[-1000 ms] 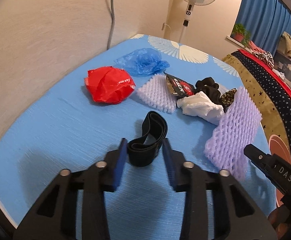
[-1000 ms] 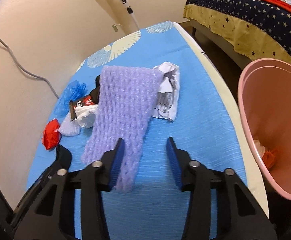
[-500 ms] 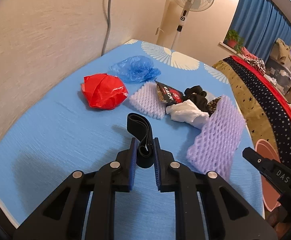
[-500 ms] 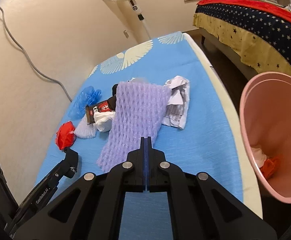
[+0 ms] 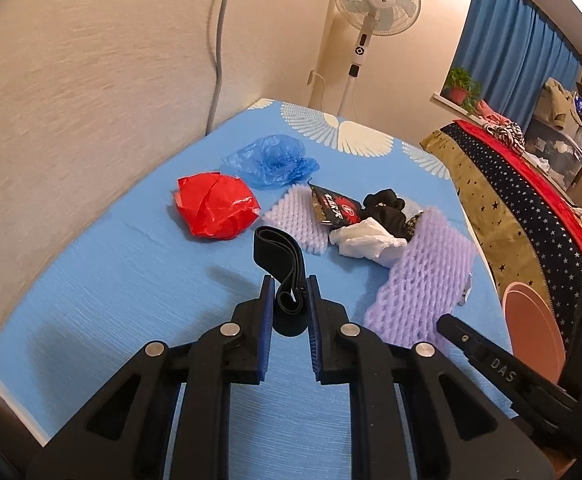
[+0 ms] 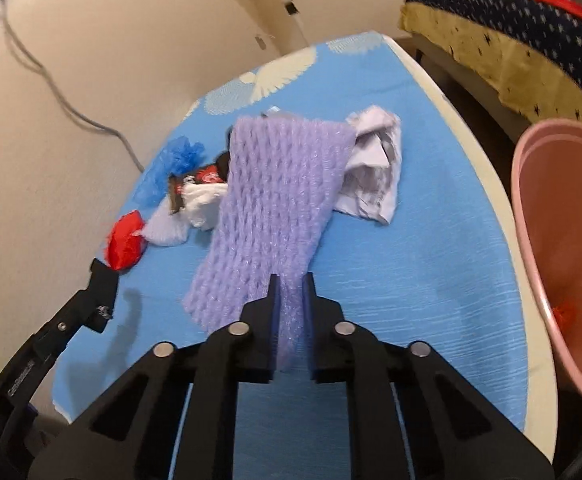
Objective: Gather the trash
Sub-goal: 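Grasp the purple foam net with the right gripper while the left gripper grasps the black strap, then carry the purple net and black strap over the pink wastebasket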
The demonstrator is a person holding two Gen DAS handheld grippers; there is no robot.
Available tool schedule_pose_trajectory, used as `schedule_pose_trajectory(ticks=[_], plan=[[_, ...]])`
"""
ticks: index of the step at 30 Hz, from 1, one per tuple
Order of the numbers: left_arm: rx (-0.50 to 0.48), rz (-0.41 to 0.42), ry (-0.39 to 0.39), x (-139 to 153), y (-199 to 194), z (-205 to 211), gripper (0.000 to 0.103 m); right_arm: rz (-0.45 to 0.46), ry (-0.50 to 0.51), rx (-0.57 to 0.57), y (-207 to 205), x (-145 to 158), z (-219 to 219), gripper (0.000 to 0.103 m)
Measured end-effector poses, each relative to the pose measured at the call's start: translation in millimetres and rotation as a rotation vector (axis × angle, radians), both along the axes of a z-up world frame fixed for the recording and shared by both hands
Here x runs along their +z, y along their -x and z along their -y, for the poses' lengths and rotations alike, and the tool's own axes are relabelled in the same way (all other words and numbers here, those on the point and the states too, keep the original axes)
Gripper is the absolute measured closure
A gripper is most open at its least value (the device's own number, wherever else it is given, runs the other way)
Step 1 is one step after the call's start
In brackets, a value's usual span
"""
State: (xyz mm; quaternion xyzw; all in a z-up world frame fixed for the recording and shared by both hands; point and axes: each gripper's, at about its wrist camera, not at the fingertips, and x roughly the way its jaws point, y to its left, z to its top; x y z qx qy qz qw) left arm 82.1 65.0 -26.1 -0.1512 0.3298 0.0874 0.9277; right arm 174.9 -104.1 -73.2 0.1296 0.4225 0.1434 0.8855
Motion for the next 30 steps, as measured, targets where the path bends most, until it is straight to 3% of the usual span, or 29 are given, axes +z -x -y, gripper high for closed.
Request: schedule_pose_trajectory(ticks=[9,15,30], plan=[[-0.032,0.022,-0.003,4.3,4.1,10.4,0.087,0.103,0.053,0.001,29.7,35.7,16.0,0.095],[-0.083,0.045,-0.011,9.1,7.0,27.4,0.087,0.179,0.148,-0.005,51.4,59.7,20.4,0.095],[-0.158,0.092,-0.024,23.0,13.1,53.1,0.088,0.243,0.181,-0.134,74.1,89.4,63.3,0.095]])
